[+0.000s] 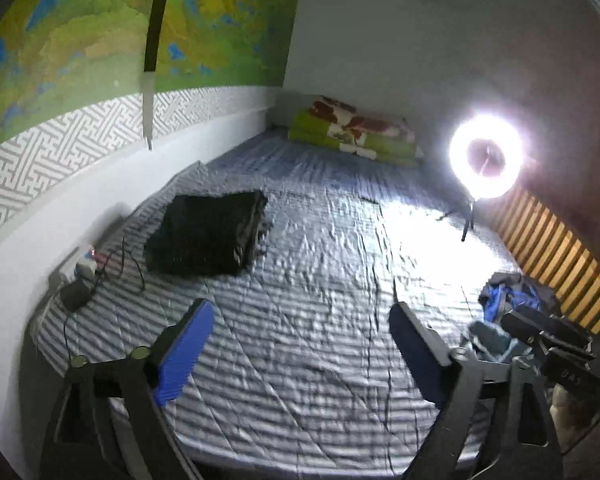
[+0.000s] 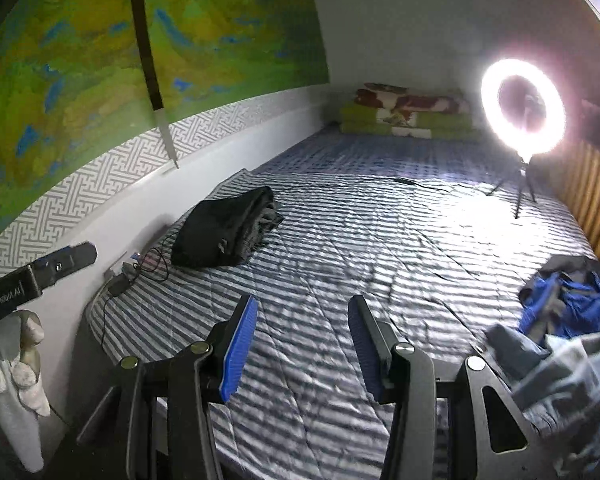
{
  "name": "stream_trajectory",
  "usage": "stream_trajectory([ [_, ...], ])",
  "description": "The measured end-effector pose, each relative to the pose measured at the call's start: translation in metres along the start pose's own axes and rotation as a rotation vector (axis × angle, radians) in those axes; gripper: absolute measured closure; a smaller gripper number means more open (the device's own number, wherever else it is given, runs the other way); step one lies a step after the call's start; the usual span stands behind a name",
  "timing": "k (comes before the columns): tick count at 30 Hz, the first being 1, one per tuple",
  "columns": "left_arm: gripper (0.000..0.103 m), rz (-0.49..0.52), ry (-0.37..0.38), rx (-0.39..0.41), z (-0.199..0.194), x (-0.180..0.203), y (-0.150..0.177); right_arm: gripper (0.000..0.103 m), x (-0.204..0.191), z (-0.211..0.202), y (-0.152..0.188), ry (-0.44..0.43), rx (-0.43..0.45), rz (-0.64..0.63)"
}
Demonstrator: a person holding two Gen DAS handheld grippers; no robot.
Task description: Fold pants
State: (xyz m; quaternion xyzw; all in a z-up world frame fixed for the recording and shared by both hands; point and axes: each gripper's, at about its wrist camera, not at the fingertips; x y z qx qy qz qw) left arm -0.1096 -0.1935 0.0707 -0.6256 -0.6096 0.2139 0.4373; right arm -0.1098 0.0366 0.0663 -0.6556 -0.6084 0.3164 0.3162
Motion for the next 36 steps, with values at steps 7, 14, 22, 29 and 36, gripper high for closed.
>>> stream_trajectory([
  [7,0.001,-0.041,-0.042,0.013,-0.021,0.012,0.041,0.047,0.011,-0.020,0.038,0.008,-0.013,0.004],
  [14,0.000,-0.055,-0.065,-0.046,-0.022,0.002,0.071,0.030,-0.012,-0.030,0.073,0.019,-0.023,-0.053],
  [22,0.000,-0.054,-0.035,-0.059,-0.019,-0.011,0.073,0.026,-0.023,-0.035,0.081,0.057,-0.033,-0.045],
  [29,0.000,-0.045,-0.037,-0.043,-0.027,-0.013,0.077,0.025,-0.028,-0.046,0.089,0.061,-0.033,-0.041],
  [36,0.000,-0.029,-0.035,-0.047,-0.028,-0.009,0.082,0.025,-0.028,-0.054,0.093,0.071,-0.023,-0.037],
])
Point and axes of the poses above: each gripper's, at about its wrist camera, not at the fingertips, and z roughly the way its jaws point, x to its right, y to its underside, and after that the axes turned 14 degrees about y, right-handed
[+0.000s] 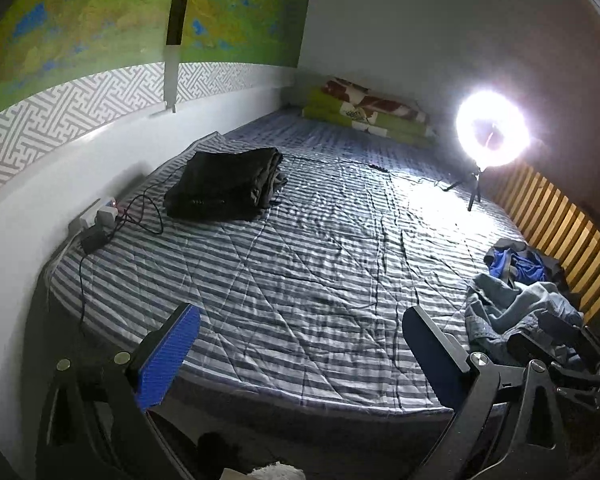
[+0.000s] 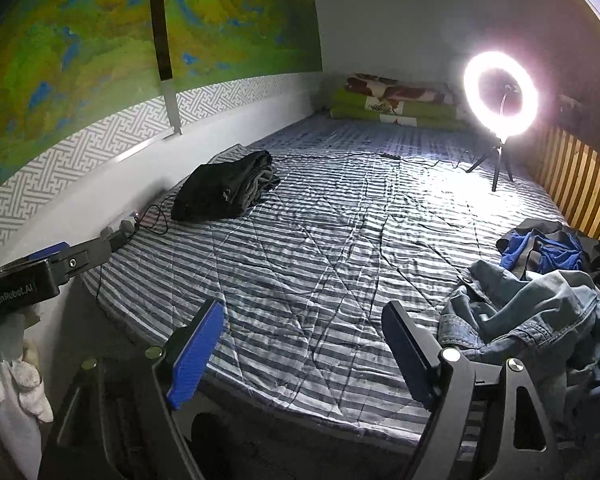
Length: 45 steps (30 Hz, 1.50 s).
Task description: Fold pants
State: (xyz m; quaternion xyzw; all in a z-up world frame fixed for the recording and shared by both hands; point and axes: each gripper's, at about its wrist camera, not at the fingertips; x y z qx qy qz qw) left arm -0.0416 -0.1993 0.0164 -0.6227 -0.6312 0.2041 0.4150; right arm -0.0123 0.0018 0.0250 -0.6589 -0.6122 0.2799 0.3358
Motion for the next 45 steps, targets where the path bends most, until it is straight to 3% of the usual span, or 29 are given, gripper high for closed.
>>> stream_trajectory([
  [45,0.000,0.015,-0.018,-0.003,0.008,0.009,-0.001,0.025,0.009,0.006,0.004,-0.021,-0.007,0.042],
])
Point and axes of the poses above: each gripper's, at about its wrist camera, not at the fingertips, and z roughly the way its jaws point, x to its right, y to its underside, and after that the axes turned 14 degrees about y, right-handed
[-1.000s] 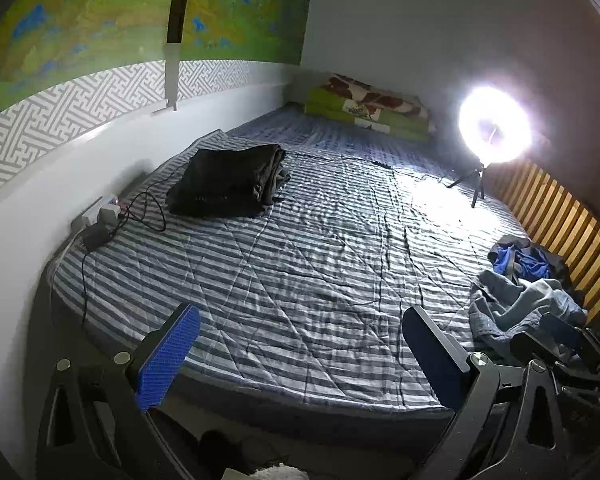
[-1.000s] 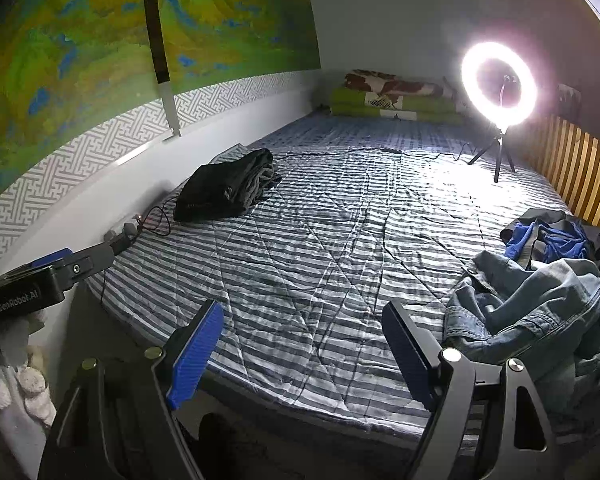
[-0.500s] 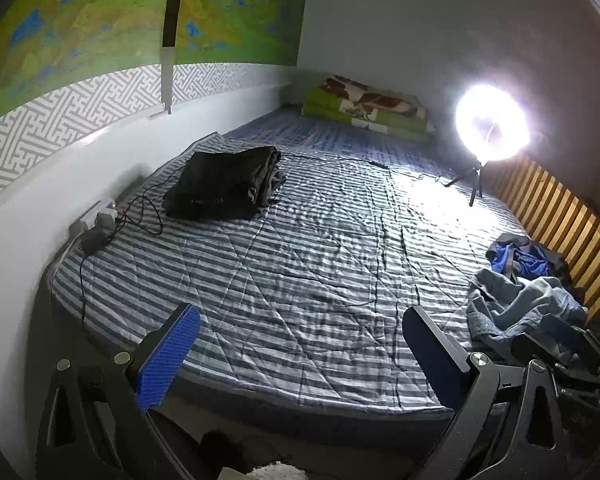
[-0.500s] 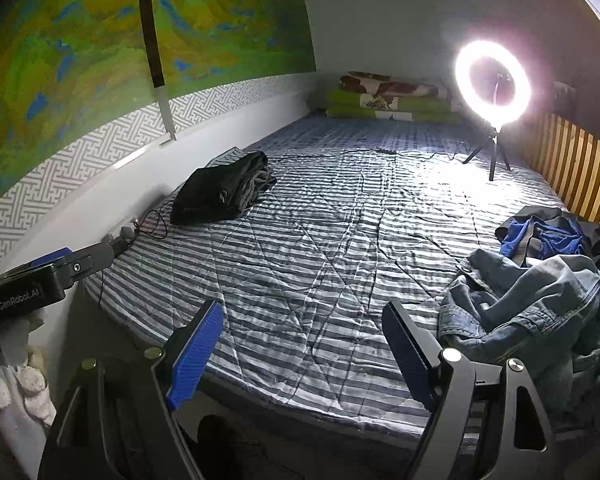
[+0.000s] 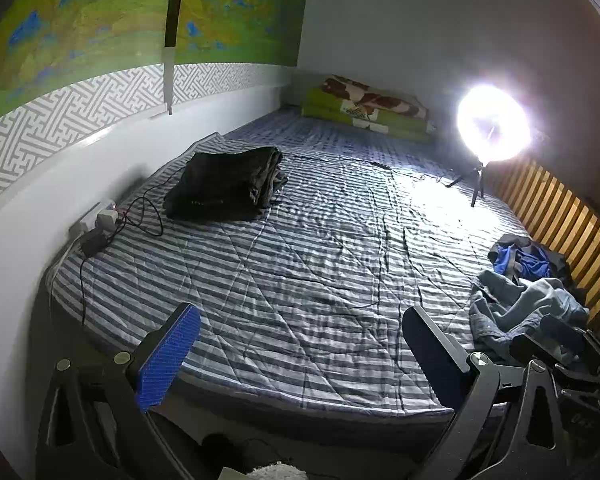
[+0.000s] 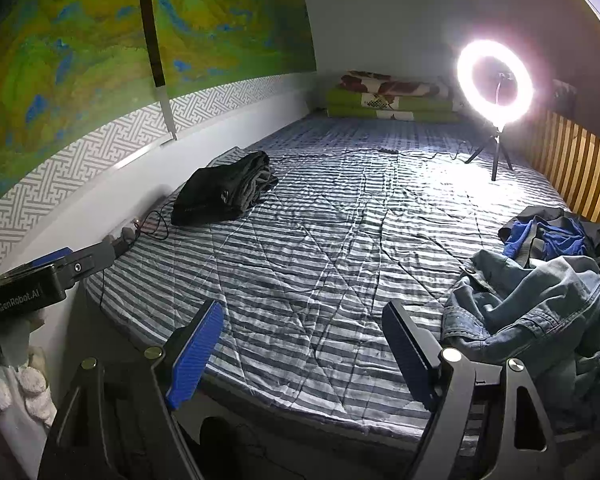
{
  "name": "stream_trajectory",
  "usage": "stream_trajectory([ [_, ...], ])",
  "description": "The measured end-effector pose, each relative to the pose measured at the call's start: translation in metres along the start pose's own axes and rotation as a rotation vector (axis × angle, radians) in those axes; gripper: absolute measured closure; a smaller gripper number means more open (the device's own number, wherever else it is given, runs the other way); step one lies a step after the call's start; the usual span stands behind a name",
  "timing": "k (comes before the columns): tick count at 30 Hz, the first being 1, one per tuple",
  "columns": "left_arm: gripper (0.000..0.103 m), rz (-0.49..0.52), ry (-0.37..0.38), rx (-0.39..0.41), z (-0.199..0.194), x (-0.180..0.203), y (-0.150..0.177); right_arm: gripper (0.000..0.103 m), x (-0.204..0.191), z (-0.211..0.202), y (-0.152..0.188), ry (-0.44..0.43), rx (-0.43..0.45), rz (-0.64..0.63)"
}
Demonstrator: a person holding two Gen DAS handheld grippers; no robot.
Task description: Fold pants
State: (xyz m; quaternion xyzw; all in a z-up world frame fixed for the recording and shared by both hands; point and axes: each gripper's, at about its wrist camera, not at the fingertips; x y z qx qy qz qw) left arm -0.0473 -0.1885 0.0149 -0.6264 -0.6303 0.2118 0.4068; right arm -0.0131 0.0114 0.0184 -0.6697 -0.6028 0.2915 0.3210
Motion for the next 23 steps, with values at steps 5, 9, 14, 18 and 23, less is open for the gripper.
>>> stream_trajectory([
  [5,0.000,-0.002,-0.001,0.001,0.001,-0.002,-0.001,0.025,-0.002,0.002,0.000,0.003,-0.002,-0.001],
  [9,0.000,-0.003,0.001,0.000,0.001,-0.003,-0.001,0.025,-0.003,0.004,0.000,0.008,0.000,-0.006],
  [14,0.000,-0.004,0.003,-0.002,0.003,-0.004,-0.002,0.025,-0.004,0.007,0.000,0.009,-0.005,-0.010],
  [18,0.000,-0.010,0.009,-0.004,0.006,-0.006,-0.002,0.025,-0.004,0.009,0.000,0.013,-0.009,-0.010],
  [23,0.000,-0.001,0.006,0.009,0.010,-0.004,-0.002,0.025,-0.001,0.012,0.000,0.011,-0.018,-0.002],
])
Point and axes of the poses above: each gripper's, at about its wrist camera, not at the fingertips, and z roughly the way its jaws point, x to its right, y to its underside, and after that the axes turned 14 degrees about y, right-handed
